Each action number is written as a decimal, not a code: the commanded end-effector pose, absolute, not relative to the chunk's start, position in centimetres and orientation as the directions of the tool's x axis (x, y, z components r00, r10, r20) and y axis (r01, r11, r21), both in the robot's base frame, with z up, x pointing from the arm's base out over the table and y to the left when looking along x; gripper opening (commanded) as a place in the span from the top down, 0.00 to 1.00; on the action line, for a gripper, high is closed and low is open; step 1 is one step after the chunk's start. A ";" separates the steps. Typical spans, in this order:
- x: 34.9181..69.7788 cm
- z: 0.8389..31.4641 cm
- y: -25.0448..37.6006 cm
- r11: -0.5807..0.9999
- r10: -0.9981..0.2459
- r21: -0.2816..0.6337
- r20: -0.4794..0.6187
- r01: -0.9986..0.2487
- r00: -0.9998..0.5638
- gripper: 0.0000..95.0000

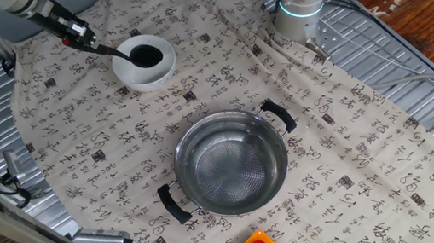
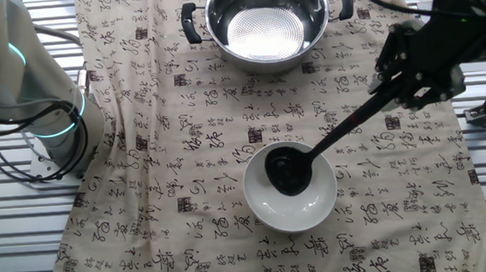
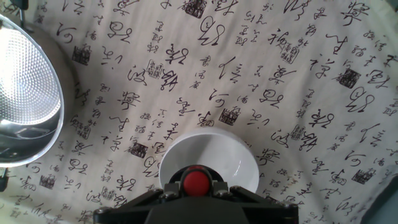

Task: Scoop water with a large spoon from one bowl to another

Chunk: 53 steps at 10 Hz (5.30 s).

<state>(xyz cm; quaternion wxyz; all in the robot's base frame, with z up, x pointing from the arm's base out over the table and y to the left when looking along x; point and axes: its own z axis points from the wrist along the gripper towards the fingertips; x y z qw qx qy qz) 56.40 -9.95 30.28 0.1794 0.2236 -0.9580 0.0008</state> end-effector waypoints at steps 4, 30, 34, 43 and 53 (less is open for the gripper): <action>54.5 28.3 -10.5 0.896 -0.436 0.061 0.315 -0.440 -0.843 1.00; 52.8 24.7 -11.1 0.904 -0.425 0.063 0.231 -0.422 -0.875 1.00; 52.8 24.7 -11.1 0.900 -0.435 0.062 0.218 -0.432 -0.874 0.80; 52.7 25.8 -11.4 0.898 -0.439 0.062 0.210 -0.436 -0.874 0.60; 54.2 28.7 -6.1 0.949 -0.314 0.042 0.208 -0.312 -0.927 1.00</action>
